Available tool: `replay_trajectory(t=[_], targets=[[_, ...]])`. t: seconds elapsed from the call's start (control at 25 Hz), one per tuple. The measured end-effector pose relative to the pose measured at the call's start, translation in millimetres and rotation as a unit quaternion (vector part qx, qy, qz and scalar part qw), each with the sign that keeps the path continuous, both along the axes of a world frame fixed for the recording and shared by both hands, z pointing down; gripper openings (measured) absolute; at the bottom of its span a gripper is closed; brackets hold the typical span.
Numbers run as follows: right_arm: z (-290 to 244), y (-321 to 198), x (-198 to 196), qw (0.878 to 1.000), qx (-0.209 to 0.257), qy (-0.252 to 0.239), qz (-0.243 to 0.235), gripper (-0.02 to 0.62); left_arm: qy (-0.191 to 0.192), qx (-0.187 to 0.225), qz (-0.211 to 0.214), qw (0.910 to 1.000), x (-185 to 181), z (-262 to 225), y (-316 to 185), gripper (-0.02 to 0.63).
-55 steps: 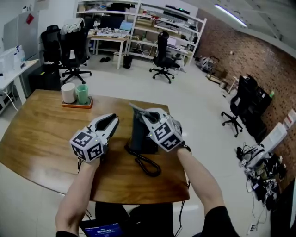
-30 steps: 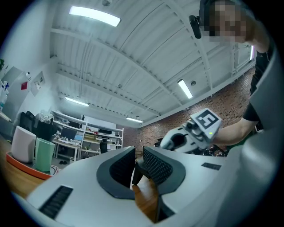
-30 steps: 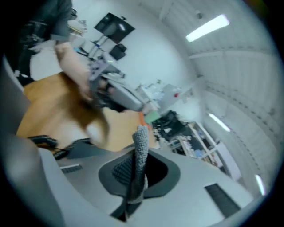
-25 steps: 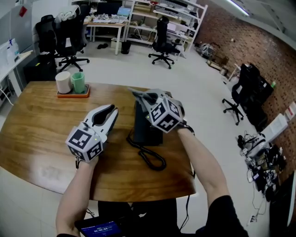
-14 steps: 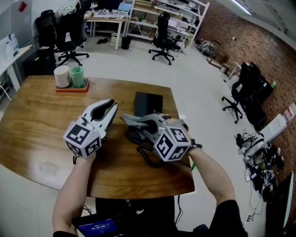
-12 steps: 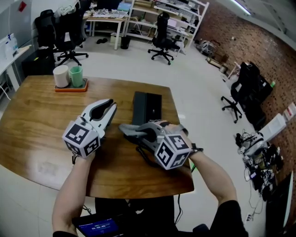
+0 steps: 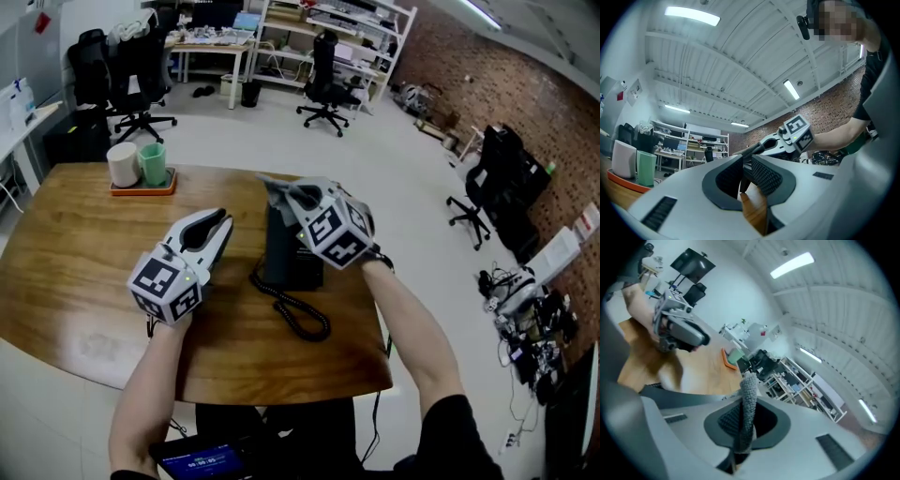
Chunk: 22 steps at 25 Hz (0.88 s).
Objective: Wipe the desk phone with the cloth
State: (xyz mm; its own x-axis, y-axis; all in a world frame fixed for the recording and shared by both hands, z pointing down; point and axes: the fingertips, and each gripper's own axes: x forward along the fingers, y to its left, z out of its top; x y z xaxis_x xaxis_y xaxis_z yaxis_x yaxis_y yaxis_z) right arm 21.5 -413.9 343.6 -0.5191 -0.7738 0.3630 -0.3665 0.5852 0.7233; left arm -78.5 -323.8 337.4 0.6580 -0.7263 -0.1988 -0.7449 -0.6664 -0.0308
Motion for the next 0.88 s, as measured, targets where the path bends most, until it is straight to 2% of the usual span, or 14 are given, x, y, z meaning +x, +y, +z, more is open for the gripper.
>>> replay_trajectory(t=[0.08,0.2,0.32,0.4,0.56,0.72,0.76,0.8,0.88], targets=[[7.1,-18.0,0.0,1.000,-0.005,0.009,0.017,0.026,-0.001,0.000,0.000,1.0000,1.4,-0.1,0.8,0.041],[16.4,-11.4,0.7,1.000,-0.003,0.029,0.008,0.025,-0.001,0.000,0.001,1.0000,4.3,-2.9,1.9,0.041],[27.1,22.3,-5.1,0.998,-0.004,0.057,-0.037,0.025,-0.002,0.002,0.002,1.0000,3.3,-5.0,2.4,0.041],[43.0,54.7,-10.4,0.994,-0.020,0.078,-0.076,0.025,-0.003,0.002,0.002,1.0000,1.9,-3.8,1.7,0.041],[75.6,130.6,-14.8,0.977,-0.059,0.125,-0.161,0.026,-0.004,0.000,0.001,1.0000,2.2,-2.7,1.4,0.041],[96.3,183.5,-8.4,0.945,-0.105,0.202,-0.236,0.026,-0.004,-0.002,0.000,1.0000,1.3,-2.1,1.3,0.041],[94.3,183.9,-6.3,0.943,-0.108,0.204,-0.240,0.026,-0.004,-0.003,0.000,1.0000,1.5,-1.9,1.0,0.041],[87.0,175.2,-5.5,0.948,-0.103,0.192,-0.231,0.026,-0.003,-0.003,0.001,1.0000,1.5,-1.7,0.7,0.041],[58.7,133.7,-5.4,0.973,-0.068,0.136,-0.176,0.026,-0.004,-0.002,0.001,1.0000,0.6,-1.9,0.3,0.041]])
